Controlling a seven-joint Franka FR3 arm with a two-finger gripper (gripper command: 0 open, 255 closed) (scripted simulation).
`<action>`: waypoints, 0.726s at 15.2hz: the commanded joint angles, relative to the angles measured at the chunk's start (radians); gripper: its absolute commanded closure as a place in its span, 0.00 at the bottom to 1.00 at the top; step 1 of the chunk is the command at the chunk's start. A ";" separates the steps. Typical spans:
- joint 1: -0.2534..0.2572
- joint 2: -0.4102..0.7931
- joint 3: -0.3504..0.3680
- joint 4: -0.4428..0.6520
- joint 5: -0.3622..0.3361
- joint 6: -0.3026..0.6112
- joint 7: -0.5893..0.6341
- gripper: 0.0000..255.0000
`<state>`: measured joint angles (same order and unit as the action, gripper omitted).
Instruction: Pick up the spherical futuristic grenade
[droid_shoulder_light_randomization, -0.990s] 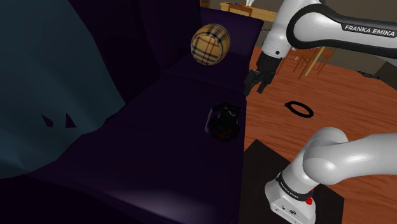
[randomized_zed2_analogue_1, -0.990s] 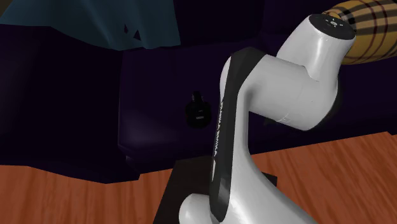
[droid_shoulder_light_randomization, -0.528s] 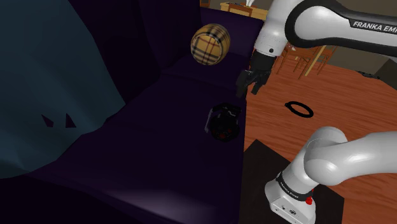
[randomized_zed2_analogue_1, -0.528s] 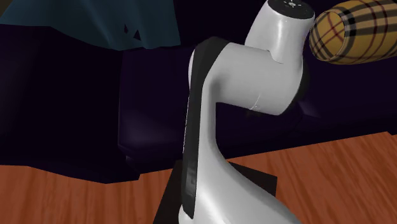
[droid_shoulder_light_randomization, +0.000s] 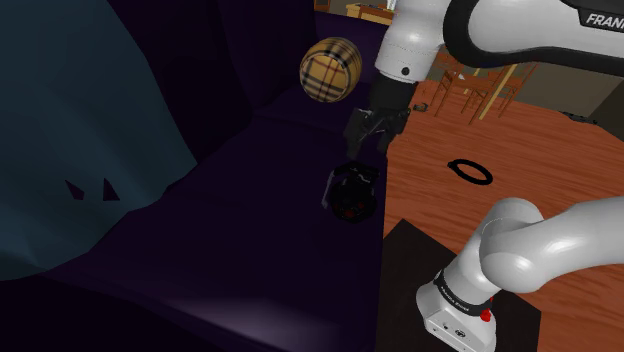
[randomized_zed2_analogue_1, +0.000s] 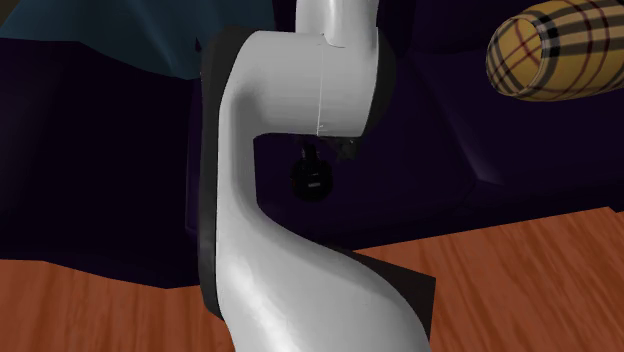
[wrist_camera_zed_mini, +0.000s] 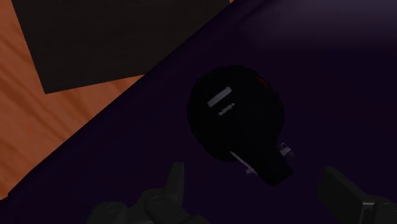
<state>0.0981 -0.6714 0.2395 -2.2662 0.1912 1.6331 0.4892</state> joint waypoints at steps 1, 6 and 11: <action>0.007 0.010 0.026 0.011 0.010 0.001 0.029 0.00; 0.011 -0.001 0.034 -0.063 0.019 0.064 0.024 0.00; 0.013 -0.005 0.038 -0.102 0.023 0.099 0.020 1.00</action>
<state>0.1105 -0.6755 0.2765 -2.3634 0.2132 1.7283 0.5096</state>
